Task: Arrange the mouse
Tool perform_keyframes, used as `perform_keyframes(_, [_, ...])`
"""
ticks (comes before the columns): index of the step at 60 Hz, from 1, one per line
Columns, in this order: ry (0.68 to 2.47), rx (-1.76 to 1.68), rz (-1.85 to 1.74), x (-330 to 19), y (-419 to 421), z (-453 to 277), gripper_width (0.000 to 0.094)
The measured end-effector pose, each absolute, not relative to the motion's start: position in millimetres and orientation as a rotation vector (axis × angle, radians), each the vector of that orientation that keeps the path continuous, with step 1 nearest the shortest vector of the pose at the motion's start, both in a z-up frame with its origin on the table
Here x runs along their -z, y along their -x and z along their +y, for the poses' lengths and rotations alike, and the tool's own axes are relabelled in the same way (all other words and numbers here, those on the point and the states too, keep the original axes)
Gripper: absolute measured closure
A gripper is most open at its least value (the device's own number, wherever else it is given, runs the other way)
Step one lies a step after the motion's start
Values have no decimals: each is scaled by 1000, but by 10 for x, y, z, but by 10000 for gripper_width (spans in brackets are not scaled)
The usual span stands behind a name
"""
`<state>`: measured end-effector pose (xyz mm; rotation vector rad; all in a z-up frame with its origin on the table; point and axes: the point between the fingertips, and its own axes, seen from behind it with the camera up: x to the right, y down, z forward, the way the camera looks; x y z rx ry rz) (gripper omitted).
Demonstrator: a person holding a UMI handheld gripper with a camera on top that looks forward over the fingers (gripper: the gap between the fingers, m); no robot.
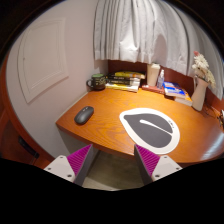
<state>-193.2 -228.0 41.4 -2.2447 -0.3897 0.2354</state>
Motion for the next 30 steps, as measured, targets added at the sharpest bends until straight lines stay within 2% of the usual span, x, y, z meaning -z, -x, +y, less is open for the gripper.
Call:
perform_keyframes(16, [2303,-246,-401,-59,3204,-1872,103])
perform_keyframes(30, [2334,-162,-329,148,3692,-1240,116])
